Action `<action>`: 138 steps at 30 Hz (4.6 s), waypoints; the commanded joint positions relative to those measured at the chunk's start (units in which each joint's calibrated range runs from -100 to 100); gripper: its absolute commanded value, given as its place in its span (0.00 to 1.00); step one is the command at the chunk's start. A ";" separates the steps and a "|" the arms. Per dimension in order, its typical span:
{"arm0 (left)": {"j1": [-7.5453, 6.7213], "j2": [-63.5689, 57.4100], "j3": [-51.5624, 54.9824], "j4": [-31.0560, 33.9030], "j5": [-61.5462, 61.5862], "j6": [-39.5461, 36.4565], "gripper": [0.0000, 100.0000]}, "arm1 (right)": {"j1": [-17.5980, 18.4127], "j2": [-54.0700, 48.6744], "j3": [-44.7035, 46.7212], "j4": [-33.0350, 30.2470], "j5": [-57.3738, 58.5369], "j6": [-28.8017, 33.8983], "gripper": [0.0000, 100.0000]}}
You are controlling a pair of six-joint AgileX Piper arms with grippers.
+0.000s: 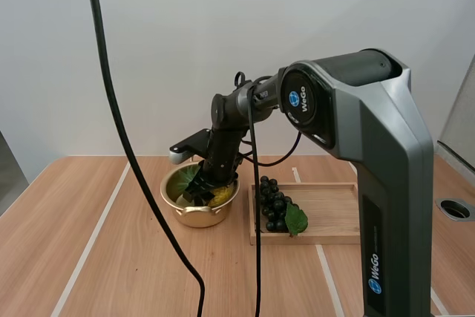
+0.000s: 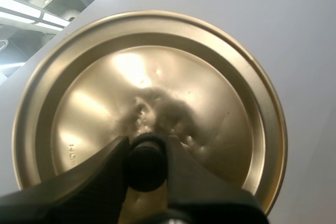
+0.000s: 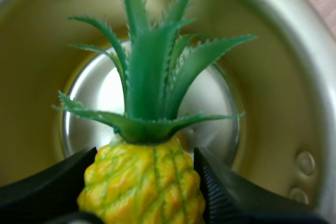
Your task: Open the pot, put the pineapple inside, and close it
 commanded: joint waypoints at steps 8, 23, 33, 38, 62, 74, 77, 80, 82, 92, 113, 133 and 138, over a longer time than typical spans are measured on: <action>-0.19 -0.24 -0.18 0.70 -1.13 0.10 0.00 | -0.03 -0.18 0.08 -0.12 -0.93 -0.73 0.18; -0.19 -0.24 -0.18 0.70 -0.88 0.10 0.00 | -0.03 -0.18 0.08 -0.25 -1.71 -0.90 1.00; -0.19 -0.24 -0.18 0.70 0.19 0.10 0.00 | -0.03 -2.30 -0.07 -0.75 -4.02 -1.81 1.00; -0.19 -0.24 -0.18 0.70 0.40 0.10 0.00 | -0.03 -7.76 -0.07 -0.84 -7.48 -2.01 1.00; -0.19 -0.24 -0.18 0.70 1.30 -0.14 0.00 | -9.63 -37.67 -8.33 -8.96 -12.46 7.69 1.00; -0.19 0.01 -0.18 0.70 1.49 -4.16 0.00 | -22.24 -47.02 -14.87 -8.96 -18.94 17.12 1.00; -0.19 1.05 0.12 0.55 1.49 -4.63 0.00 | -24.33 -48.44 -14.87 -8.26 -19.79 18.04 1.00; -0.19 1.91 1.45 -0.83 1.49 -4.63 0.00 | -25.95 -49.13 -14.73 -5.83 -19.07 18.04 1.00; -0.19 2.74 3.31 -1.95 1.49 -4.63 0.00 | -26.53 -49.24 -14.61 -4.94 -17.70 18.04 1.00; -0.19 3.51 18.57 -5.09 1.49 -4.96 0.00 | -26.55 -49.24 -11.60 -4.45 -14.84 18.04 0.09; -0.19 11.34 58.93 -15.71 -19.77 -2.45 0.00 | -26.55 -48.44 5.96 -2.57 -32.61 17.20 0.00; -0.19 18.79 77.78 -16.96 -31.67 1.15 0.00 | -26.55 -41.54 16.75 -2.47 -41.21 14.65 0.00; -0.19 20.63 79.18 -16.85 -31.67 1.74 0.00 | -26.55 -41.02 16.91 -2.47 -41.00 14.65 0.00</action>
